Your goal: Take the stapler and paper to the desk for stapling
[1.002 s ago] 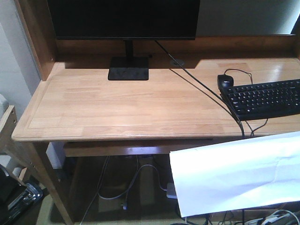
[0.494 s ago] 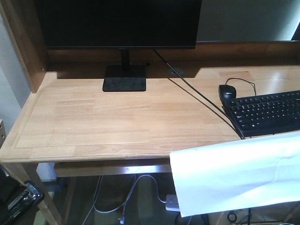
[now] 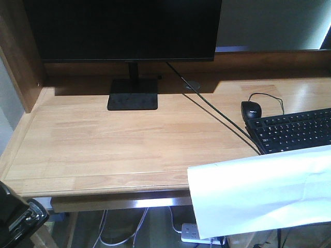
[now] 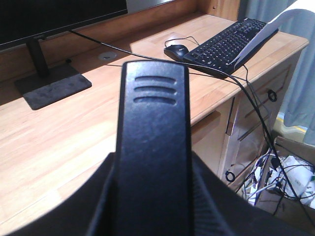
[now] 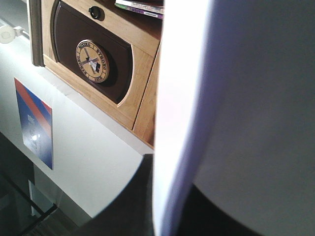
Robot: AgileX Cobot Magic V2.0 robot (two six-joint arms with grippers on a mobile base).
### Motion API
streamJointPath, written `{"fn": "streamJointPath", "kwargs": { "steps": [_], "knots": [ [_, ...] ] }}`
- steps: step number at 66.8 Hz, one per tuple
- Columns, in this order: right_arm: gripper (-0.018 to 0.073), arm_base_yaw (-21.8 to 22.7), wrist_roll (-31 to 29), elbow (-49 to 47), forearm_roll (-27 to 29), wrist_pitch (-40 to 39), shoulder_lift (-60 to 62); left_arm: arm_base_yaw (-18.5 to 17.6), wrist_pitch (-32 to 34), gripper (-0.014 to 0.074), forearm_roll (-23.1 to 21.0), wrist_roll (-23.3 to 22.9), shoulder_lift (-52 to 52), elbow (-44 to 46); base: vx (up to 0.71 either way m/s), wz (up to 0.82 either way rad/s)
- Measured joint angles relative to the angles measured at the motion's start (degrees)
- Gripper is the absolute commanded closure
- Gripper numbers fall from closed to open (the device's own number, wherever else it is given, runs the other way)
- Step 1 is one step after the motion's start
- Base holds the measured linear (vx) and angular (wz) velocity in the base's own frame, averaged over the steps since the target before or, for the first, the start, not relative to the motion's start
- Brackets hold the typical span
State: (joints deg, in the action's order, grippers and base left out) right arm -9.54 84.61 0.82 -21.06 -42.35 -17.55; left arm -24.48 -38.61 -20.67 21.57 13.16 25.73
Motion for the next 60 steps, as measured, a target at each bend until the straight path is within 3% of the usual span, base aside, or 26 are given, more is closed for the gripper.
{"fn": "streamJointPath", "kwargs": {
  "steps": [60],
  "knots": [
    [0.0564,0.0,0.0,0.0,0.0,0.0,0.0,0.0,0.0,0.0603,0.0,0.0,0.0,0.0,0.06,0.01]
  ]
}}
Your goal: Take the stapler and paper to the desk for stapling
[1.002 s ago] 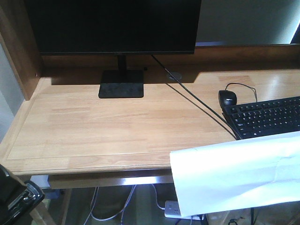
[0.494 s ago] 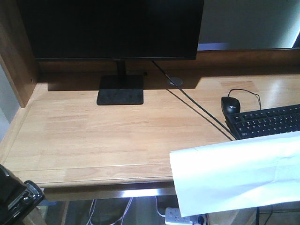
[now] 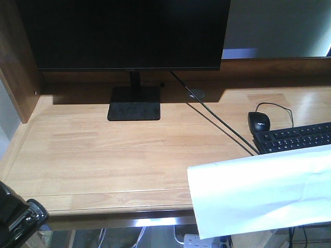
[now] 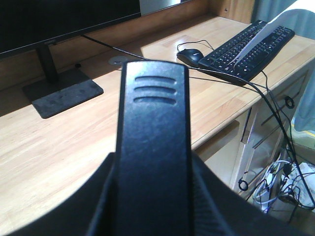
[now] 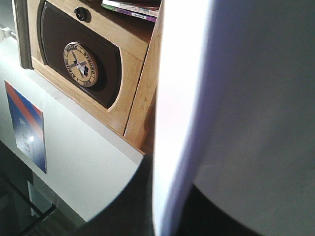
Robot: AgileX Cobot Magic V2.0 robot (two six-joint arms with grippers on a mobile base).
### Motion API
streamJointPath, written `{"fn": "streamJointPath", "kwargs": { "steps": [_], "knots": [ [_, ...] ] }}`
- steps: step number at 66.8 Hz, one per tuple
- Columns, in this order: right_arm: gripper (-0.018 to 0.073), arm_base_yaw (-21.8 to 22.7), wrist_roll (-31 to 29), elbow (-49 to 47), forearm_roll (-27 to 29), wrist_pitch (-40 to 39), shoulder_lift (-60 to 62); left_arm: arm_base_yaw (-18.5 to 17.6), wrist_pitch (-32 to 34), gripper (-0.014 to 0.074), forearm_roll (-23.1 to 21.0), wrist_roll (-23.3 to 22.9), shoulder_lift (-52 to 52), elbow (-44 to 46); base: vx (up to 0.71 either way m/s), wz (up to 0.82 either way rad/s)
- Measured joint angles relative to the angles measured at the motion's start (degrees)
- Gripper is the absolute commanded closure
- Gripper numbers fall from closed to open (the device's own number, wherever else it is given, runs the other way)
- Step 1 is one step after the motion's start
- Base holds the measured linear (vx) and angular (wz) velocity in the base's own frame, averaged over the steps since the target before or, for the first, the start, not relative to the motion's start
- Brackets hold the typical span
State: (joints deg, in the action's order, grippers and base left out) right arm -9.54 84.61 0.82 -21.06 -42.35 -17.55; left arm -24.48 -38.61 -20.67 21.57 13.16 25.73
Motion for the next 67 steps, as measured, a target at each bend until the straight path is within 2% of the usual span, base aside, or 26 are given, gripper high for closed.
{"fn": "streamJointPath", "kwargs": {
  "steps": [67],
  "knots": [
    [0.0564,0.0,0.0,0.0,0.0,0.0,0.0,0.0,0.0,0.0603,0.0,0.0,0.0,0.0,0.02,0.02]
  ]
}}
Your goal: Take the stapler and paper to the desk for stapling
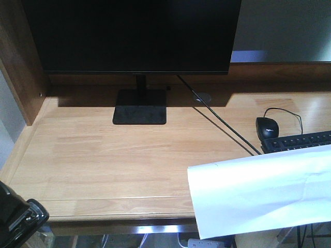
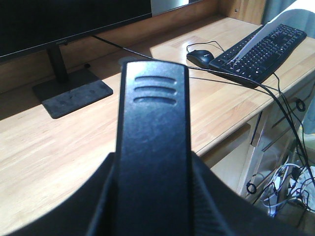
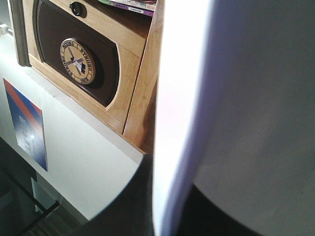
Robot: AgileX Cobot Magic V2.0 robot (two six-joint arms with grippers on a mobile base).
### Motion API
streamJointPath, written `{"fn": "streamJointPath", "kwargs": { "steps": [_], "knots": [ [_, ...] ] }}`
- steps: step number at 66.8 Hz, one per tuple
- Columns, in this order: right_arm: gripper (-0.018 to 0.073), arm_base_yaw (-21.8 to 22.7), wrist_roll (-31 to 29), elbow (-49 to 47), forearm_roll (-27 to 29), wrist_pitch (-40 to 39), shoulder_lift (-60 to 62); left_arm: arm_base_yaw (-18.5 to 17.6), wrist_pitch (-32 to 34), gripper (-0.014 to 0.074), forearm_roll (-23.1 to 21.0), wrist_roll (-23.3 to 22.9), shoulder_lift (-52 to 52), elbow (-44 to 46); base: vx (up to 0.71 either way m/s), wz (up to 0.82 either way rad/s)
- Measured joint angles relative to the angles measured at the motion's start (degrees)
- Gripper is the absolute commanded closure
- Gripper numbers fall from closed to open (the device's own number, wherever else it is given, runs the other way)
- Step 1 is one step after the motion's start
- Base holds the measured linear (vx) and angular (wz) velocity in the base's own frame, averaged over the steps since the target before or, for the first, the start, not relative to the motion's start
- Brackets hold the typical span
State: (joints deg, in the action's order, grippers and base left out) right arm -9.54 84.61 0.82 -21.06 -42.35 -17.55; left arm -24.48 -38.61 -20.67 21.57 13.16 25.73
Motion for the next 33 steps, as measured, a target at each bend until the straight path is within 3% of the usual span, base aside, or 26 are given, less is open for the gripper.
{"fn": "streamJointPath", "kwargs": {
  "steps": [33],
  "knots": [
    [0.0564,0.0,-0.01,0.0,0.0,0.0,0.0,0.0,0.0,0.0603,0.0,0.0,0.0,0.0,0.0,-0.01]
  ]
}}
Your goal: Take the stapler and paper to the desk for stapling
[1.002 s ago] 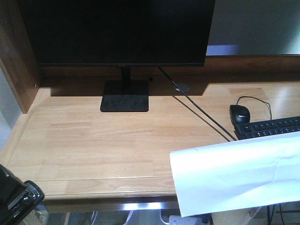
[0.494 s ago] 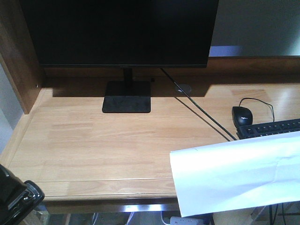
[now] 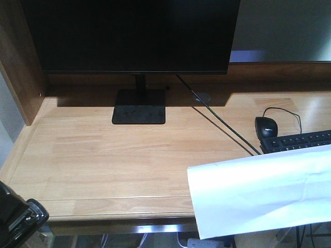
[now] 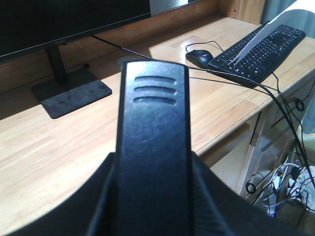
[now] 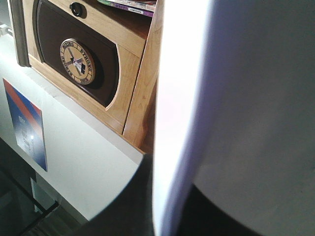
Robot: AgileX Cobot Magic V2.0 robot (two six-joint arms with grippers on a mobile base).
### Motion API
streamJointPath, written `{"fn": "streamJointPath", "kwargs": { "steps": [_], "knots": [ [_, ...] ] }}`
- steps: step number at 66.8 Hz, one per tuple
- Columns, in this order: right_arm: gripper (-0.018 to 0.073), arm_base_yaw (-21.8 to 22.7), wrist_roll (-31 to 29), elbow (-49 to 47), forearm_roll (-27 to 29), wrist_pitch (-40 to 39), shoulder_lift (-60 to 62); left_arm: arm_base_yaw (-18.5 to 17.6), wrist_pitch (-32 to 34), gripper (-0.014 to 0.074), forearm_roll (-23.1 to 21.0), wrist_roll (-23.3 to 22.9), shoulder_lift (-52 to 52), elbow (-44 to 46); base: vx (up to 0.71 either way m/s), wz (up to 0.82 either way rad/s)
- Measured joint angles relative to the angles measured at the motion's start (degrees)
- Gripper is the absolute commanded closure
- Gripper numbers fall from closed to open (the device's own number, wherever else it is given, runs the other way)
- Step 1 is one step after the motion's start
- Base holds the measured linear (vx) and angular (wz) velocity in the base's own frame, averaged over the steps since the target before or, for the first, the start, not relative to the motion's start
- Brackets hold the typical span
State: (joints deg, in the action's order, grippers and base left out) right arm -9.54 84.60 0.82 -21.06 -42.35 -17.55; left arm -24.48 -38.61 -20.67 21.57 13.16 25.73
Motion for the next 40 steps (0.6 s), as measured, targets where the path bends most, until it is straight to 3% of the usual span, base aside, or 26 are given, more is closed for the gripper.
{"fn": "streamJointPath", "kwargs": {
  "steps": [40],
  "knots": [
    [0.0564,0.0,0.0,0.0,0.0,0.0,0.0,0.0,0.0,0.0603,0.0,0.0,0.0,0.0,0.0,0.0]
  ]
}}
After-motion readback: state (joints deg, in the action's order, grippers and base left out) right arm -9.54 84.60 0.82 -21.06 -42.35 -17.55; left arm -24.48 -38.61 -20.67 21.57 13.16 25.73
